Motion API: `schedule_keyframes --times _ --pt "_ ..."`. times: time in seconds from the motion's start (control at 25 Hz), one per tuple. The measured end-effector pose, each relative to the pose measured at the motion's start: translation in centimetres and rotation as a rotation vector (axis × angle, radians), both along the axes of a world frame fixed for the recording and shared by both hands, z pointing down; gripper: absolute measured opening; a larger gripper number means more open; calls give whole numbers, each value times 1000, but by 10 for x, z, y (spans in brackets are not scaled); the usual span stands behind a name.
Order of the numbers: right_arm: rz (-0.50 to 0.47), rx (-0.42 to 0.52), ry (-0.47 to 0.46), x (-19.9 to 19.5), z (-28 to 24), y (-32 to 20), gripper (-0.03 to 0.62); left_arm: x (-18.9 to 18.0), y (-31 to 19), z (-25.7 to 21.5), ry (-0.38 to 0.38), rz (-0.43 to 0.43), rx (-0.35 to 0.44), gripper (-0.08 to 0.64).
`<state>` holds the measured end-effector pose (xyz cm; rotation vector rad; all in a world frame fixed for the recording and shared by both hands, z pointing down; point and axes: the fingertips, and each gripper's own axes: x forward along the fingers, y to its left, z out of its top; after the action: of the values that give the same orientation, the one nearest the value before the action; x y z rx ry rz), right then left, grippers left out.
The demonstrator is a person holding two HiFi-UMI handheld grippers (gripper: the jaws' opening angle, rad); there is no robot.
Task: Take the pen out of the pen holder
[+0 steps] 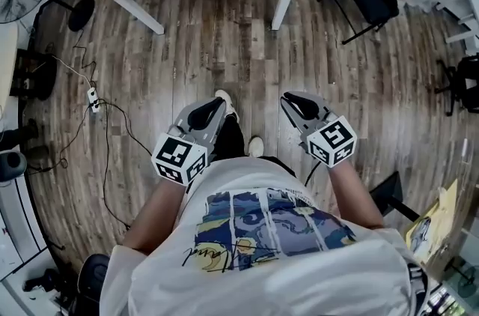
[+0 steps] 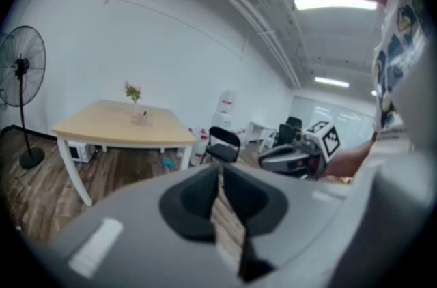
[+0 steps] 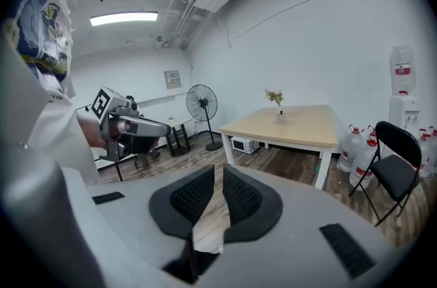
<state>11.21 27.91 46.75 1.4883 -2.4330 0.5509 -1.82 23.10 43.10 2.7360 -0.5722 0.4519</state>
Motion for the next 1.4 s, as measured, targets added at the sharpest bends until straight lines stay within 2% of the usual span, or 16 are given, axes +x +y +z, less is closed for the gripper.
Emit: schedule_keyframes --times 0.24,0.4,0.64,0.88,1.08,1.4 --pt "7 3 52 15 -13 -96 34 9 -101 -1 58 -33 1 29" --pt "6 0 100 30 -23 -170 35 20 -170 -18 79 -16 34 28" --pt "11 20 121 42 -28 -267 35 18 -252 -14 59 -21 36 28" --pt "-46 7 131 65 -14 -347 40 19 -304 -8 69 -136 0 28" --pt "-115 21 137 100 0 -438 44 31 -357 1 36 -260 -20 26" --pt "-303 23 140 140 17 -567 54 80 -430 -9 4 -433 -15 15"
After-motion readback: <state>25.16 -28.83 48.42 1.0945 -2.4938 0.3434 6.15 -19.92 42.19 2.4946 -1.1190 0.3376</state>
